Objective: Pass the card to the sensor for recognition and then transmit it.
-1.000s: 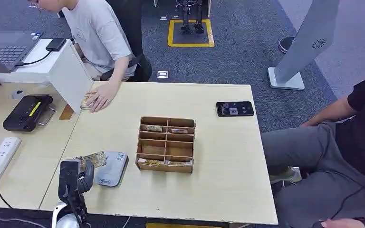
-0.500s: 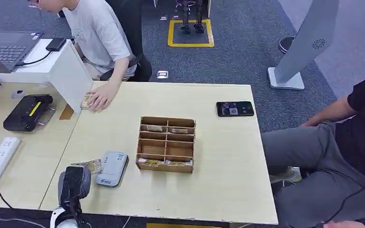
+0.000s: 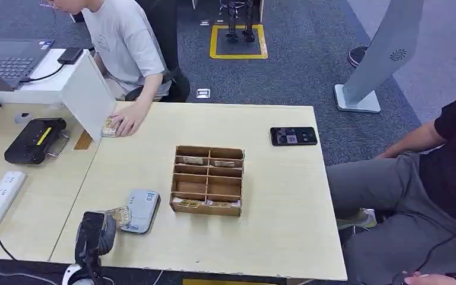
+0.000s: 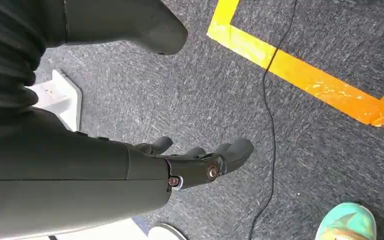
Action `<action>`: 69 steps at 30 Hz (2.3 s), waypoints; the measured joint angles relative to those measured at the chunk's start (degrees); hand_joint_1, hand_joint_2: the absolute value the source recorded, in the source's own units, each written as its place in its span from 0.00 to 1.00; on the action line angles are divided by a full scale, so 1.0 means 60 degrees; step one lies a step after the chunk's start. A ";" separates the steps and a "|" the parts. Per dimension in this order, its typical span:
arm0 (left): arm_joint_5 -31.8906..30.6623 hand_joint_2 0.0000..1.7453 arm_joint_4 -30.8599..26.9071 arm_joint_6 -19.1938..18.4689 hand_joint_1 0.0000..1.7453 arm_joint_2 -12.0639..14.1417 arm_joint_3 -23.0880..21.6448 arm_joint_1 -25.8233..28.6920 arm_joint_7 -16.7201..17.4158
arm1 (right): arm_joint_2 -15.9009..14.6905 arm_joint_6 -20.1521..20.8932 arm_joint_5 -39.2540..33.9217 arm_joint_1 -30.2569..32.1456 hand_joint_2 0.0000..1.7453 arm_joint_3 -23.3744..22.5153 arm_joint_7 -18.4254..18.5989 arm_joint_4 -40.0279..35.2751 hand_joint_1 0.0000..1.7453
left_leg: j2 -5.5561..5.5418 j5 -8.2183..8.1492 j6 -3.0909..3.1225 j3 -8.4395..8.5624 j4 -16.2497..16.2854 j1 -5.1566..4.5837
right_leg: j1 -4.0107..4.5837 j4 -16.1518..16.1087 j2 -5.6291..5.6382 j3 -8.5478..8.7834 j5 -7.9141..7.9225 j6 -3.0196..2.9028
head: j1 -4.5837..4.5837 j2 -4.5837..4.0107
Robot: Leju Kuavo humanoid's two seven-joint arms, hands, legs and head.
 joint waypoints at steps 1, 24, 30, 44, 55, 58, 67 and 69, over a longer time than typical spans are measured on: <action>0.0129 1.00 0.0000 -0.0111 1.00 0.0004 0.0000 0.0001 0.0000 | -0.0007 -0.0018 -0.0004 0.0003 1.00 0.0000 0.0000 0.0000 0.00 | -0.0002 0.0000 0.0000 0.0000 0.0000 0.0000 | 0.0000 0.0000 -0.0002 0.0002 0.0000 0.0000 | 0.0007 0.0000; 0.0383 1.00 0.0022 -0.0234 1.00 0.0135 -0.0004 -0.0012 0.0000 | -0.0025 -0.0135 -0.0007 0.0001 1.00 0.0062 0.0015 0.0000 0.00 | -0.0004 -0.0002 0.0004 0.0033 -0.0002 0.0000 | 0.0000 0.0000 -0.0007 0.0035 -0.0001 0.0000 | 0.0004 0.0000; -0.0482 1.00 0.0062 0.0188 1.00 0.0197 -0.0051 0.0004 0.0134 | -0.0025 -0.0113 -0.0011 0.0000 1.00 0.0066 0.0015 0.0000 0.00 | -0.0003 -0.0002 0.0004 0.0034 -0.0002 0.0000 | 0.0000 0.0000 -0.0006 0.0034 -0.0001 0.0000 | 0.0004 0.0000; -0.1718 1.00 0.0080 0.0334 1.00 0.0244 -0.0106 0.0042 0.0499 | -0.0029 0.0015 -0.0018 0.0001 1.00 0.0066 0.0018 0.0000 0.00 | -0.0003 -0.0002 0.0004 0.0034 -0.0001 0.0000 | 0.0000 0.0000 -0.0006 0.0034 -0.0001 0.0000 | 0.0004 0.0000; -0.1755 1.00 0.0080 0.0330 1.00 0.0270 -0.0109 0.0054 0.0514 | -0.0029 0.0015 -0.0018 0.0002 1.00 0.0066 0.0018 0.0000 0.00 | -0.0002 -0.0002 0.0004 0.0034 -0.0001 0.0000 | 0.0000 0.0000 -0.0006 0.0034 -0.0001 0.0000 | 0.0004 0.0000; -0.1820 1.00 0.0080 0.0283 1.00 0.0270 -0.0109 0.0054 0.0576 | -0.0029 0.0015 -0.0018 0.0002 1.00 0.0066 0.0018 0.0000 0.00 | -0.0002 -0.0002 0.0004 0.0034 -0.0001 0.0000 | 0.0000 0.0000 -0.0006 0.0034 -0.0001 0.0000 | 0.0004 0.0000; -0.1866 1.00 0.0073 -0.0152 1.00 0.0200 -0.0098 0.0070 0.0399 | -0.0033 0.0007 -0.0011 0.0001 1.00 0.0135 0.0000 -0.0004 0.00 | -0.0001 -0.0002 0.0004 0.0033 -0.0002 0.0000 | 0.0000 0.0000 -0.0006 0.0034 -0.0001 0.0000 | 0.0004 0.0000; 0.0000 1.00 -0.0170 -0.1386 1.00 -0.0013 0.0254 0.0156 -0.0857 | -0.0043 -0.0055 -0.0004 0.0009 1.00 0.0149 -0.0094 0.0000 0.00 | -0.0005 -0.0002 0.0004 0.0031 -0.0001 -0.0002 | 0.0000 0.0000 -0.0009 0.0033 -0.0001 0.0000 | 0.0004 0.0000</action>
